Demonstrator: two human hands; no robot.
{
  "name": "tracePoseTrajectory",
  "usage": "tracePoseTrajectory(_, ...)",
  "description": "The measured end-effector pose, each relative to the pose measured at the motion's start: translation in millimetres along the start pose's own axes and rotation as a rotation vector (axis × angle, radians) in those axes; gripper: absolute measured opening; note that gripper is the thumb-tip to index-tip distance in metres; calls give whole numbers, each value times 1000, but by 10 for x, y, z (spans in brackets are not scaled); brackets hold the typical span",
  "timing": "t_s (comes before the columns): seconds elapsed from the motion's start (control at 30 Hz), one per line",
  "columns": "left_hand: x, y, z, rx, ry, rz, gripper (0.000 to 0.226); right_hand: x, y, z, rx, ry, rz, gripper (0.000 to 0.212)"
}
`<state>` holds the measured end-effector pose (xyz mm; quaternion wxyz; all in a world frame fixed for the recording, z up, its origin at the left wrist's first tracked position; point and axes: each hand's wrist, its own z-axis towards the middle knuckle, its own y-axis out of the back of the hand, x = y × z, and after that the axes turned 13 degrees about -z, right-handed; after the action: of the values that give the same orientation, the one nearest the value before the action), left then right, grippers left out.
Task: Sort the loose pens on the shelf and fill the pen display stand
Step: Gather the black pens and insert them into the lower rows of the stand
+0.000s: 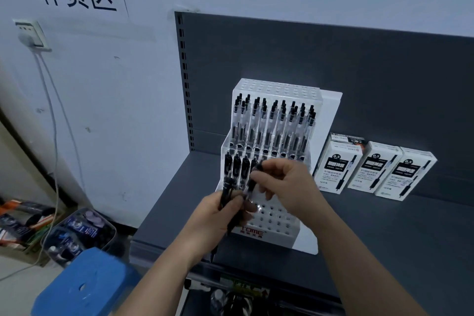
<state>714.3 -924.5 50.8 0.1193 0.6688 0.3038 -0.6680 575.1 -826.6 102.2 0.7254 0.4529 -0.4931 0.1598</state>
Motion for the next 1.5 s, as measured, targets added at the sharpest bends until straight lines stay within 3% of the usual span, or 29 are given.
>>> tracePoseTrajectory(0.17, 1, 122, 44, -188, -61, 50, 25, -43, 318, 20, -374, 50, 95, 9)
tracePoseTrajectory(0.27, -15, 125, 41, -198, -48, 34, 31, -83, 343, 73, -458, 69, 44, 14)
tracePoseTrajectory(0.47, -41, 78, 67, -212, -18, -140, 15, -248, 119, 161, -394, 192, -305, 9)
tracePoseTrajectory(0.7, 15, 158, 34, -184, -122, -30, 21, -356, -97, 294, -299, 100, -565, 20)
tracePoseTrajectory(0.93, 22, 144, 24, -183, -120, -97, 13, -330, -84, 197, -232, -16, -564, 29)
tracePoseTrajectory(1.2, 35, -56, 100, -77, -62, -99, 14, -74, -79, -81, -25, 18, -199, 8)
tracePoseTrajectory(1.27, 35, -88, 115, -77, -97, 52, 15, -58, -28, -89, -41, 11, -149, 4)
tracePoseTrajectory(1.37, -6, -2, 108, -109, -246, 547, 18, -67, 164, -89, -124, 1, -130, 8)
tracePoseTrajectory(1.5, -30, 169, 151, -144, -540, 1082, 19, -147, 409, -66, -390, 104, -226, 11)
